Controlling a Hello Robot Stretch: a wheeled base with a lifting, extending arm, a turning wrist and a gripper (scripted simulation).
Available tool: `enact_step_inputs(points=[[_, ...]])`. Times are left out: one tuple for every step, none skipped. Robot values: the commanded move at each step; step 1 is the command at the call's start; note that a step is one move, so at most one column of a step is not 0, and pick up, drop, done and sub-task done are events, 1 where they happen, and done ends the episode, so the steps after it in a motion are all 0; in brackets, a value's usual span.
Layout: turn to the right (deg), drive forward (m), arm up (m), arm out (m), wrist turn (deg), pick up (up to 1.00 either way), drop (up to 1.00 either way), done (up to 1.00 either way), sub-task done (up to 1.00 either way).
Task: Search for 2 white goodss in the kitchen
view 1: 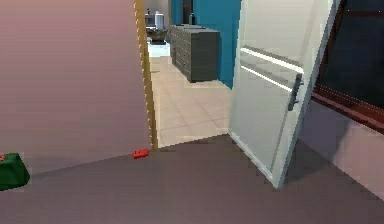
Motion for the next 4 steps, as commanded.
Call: enact_step_inputs(points=[[0.0,0.25,0.00,0.00,0.0,0.00,0.00,0.00,0.00],[-12.0,0.00,0.00,0.00,0.0,0.00,0.00,0.00,0.00],[0.0,0.65,0.00,0.00,0.0,0.00,0.00,0.00,0.00],[-45.0,0.00,0.00,0.00,0.0,0.00,0.00,0.00,0.00]])
